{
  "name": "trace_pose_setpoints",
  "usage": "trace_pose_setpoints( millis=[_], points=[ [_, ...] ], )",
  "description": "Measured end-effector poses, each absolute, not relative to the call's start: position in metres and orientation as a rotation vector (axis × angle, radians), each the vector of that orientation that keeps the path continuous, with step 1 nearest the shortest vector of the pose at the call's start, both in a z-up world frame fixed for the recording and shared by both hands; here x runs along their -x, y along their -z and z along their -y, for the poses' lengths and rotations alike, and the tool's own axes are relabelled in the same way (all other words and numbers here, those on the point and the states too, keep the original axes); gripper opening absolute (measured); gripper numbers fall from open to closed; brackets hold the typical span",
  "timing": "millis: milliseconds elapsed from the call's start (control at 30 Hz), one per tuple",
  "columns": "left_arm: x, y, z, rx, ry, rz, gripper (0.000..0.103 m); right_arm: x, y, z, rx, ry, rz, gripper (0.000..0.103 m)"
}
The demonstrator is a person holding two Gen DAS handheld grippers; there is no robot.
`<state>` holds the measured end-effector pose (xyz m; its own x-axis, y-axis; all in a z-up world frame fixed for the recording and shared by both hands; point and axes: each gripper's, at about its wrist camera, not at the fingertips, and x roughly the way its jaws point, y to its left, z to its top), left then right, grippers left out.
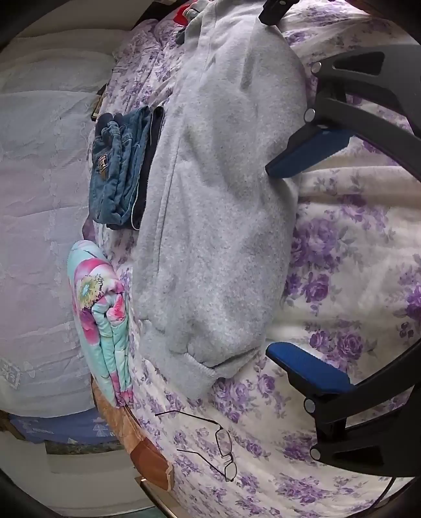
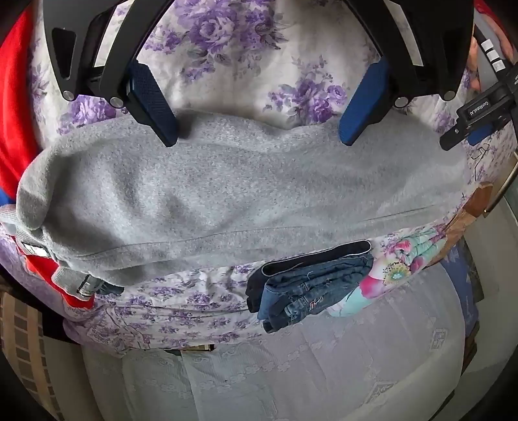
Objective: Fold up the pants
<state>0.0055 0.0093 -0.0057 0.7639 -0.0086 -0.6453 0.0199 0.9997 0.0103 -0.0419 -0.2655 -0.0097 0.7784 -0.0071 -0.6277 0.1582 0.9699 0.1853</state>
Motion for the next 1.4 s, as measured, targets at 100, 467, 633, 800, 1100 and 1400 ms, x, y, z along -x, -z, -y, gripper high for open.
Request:
trace_pose_setpoints(
  millis=[100, 467, 633, 800, 1100, 1400],
  points=[
    [-0.006, 0.005, -0.009, -0.016, 0.015, -0.701, 0.099, 0.042, 0.011, 0.267, -0.233, 0.09, -0.674, 0.1],
    [-0.001, 0.003, -0.011, -0.012, 0.0, -0.678, 0.099, 0.041, 0.01, 0.269, -0.233, 0.09, -0.68, 0.1],
    [0.001, 0.0, -0.012, -0.012, -0.011, -0.669, 0.099, 0.042, 0.01, 0.268, -0.226, 0.092, -0.673, 0.1],
    [-0.001, 0.0, -0.013, -0.008, -0.016, -0.684, 0.099, 0.043, 0.007, 0.262, -0.195, 0.104, -0.664, 0.1],
    [-0.004, 0.0, -0.017, -0.001, -0.034, -0.687, 0.099, 0.039, 0.008, 0.256, -0.16, 0.106, -0.678, 0.1],
    [-0.004, -0.001, -0.021, 0.02, -0.03, -0.683, 0.099, 0.034, 0.012, 0.25, -0.122, 0.112, -0.705, 0.1]
  ],
)
